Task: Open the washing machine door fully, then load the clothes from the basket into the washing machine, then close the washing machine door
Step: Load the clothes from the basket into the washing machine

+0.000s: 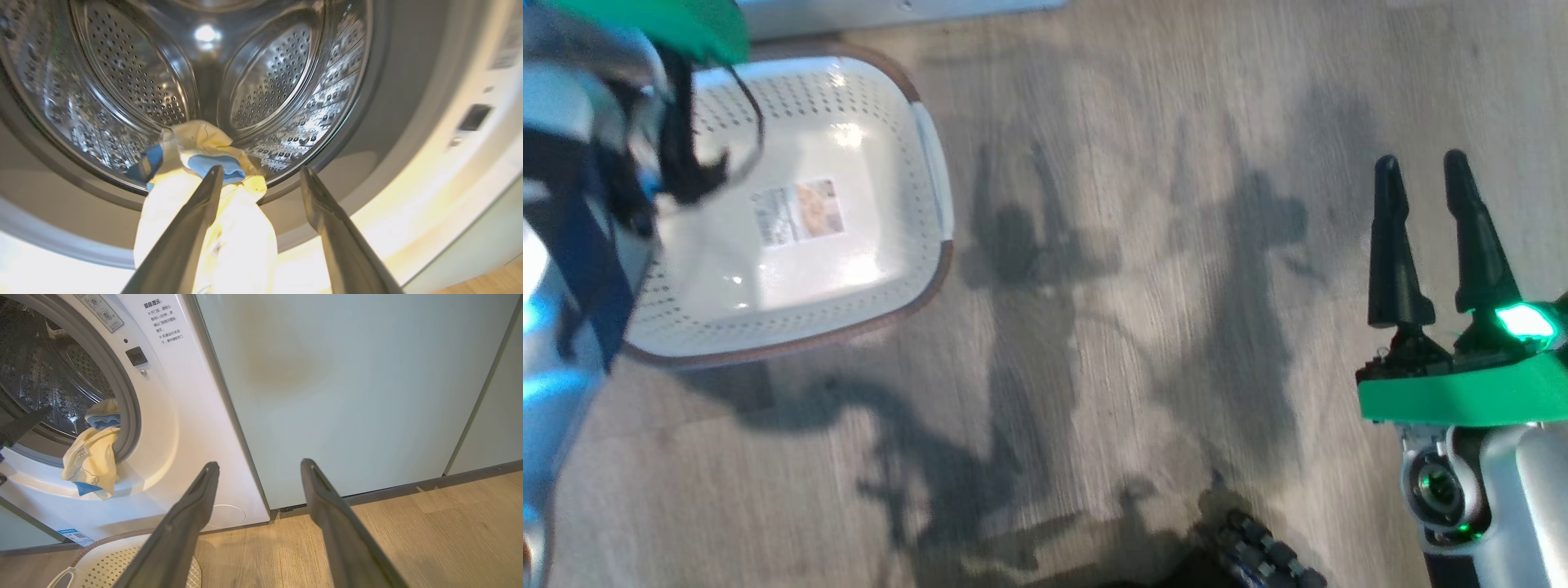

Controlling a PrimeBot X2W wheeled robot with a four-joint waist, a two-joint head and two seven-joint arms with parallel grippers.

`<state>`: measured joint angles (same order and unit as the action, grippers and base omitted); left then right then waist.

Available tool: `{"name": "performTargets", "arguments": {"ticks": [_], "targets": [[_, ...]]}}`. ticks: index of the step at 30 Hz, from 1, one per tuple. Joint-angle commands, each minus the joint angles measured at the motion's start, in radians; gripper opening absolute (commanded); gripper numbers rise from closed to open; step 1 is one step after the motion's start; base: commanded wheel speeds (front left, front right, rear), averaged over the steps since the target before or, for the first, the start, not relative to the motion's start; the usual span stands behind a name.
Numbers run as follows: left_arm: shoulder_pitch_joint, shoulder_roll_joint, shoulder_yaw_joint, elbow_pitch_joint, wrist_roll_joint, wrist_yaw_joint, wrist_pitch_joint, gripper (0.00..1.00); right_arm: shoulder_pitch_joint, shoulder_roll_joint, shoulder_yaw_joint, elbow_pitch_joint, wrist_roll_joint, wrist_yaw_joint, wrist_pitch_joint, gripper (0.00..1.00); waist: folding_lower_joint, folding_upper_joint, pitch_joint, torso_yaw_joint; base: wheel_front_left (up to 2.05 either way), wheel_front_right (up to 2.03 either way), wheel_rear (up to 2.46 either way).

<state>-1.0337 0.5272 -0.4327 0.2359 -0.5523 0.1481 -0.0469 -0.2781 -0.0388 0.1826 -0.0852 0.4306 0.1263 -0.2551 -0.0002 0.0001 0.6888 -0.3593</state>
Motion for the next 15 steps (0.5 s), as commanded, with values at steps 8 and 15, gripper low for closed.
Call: {"name": "performTargets", "arguments": {"ticks": [8, 15], "targets": [[0.286, 0.045, 0.055, -0.287, -0.018, 0.127, -0.066, 1.00, 0.053, -0.011, -0.018, 0.013, -0.078, 0.004, -0.007, 1.00, 0.0002, -0.0001, -0.139, 0.098, 0.00, 0.00, 0.00], [0.502, 0.022, 0.060, -0.379, -0.042, 0.200, -0.117, 1.00, 0.071, -0.011, -0.031, 0.046, -0.132, 0.004, -0.007, 1.00, 0.0002, -0.0001, -0.218, 0.149, 0.00, 0.00, 0.00]]}}
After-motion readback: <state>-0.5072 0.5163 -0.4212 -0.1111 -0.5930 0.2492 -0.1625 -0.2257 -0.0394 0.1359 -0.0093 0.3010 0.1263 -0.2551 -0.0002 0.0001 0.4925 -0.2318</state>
